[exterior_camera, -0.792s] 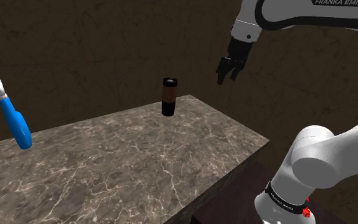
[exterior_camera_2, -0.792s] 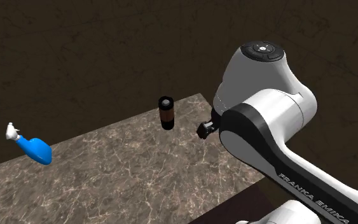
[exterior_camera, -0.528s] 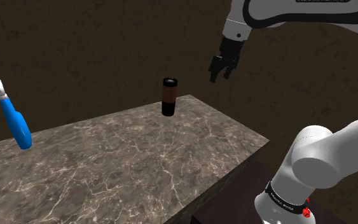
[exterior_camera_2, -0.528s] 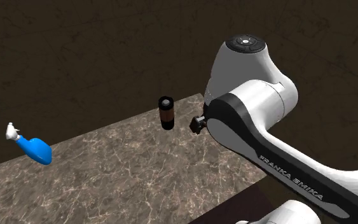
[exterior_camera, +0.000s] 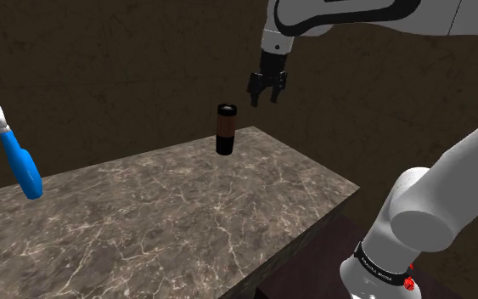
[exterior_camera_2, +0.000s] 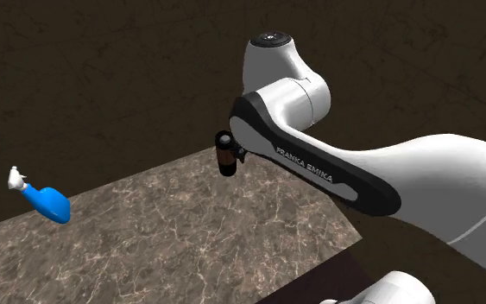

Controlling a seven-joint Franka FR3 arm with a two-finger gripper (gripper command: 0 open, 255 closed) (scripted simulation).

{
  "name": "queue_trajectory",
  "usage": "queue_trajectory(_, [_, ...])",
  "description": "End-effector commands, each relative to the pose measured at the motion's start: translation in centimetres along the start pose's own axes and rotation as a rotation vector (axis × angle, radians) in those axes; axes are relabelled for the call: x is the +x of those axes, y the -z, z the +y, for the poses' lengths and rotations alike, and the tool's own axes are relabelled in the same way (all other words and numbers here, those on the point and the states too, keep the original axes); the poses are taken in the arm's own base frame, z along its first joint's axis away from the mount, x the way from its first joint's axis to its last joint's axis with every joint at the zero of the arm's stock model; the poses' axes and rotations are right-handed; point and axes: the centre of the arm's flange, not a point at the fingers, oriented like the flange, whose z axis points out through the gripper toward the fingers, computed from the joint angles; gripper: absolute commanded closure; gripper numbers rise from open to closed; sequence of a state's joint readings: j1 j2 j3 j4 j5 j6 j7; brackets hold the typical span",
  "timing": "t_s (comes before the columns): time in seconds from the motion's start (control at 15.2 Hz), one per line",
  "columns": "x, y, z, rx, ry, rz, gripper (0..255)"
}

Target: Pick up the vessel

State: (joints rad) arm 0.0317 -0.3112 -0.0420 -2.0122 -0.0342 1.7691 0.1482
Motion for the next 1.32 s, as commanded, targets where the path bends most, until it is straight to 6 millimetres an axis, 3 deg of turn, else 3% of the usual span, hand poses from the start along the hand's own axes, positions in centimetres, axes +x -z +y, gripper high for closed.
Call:
queue_trajectory(0.0, [2.9, -0.9, -0.6, 0.003, -0.005, -0.017, 0])
queue_trajectory(0.53, [13.6, -4.0, -3.0, 0.015, -0.024, -0.080, 0])
queue_trajectory(1.06, [13.7, -8.1, -3.1, 0.015, -0.025, -0.082, 0])
queue_trajectory(1.19, [13.7, -8.1, -3.1, 0.015, -0.025, -0.082, 0])
queue_trajectory(1.25, [13.7, -8.1, -3.1, 0.015, -0.025, -0.082, 255])
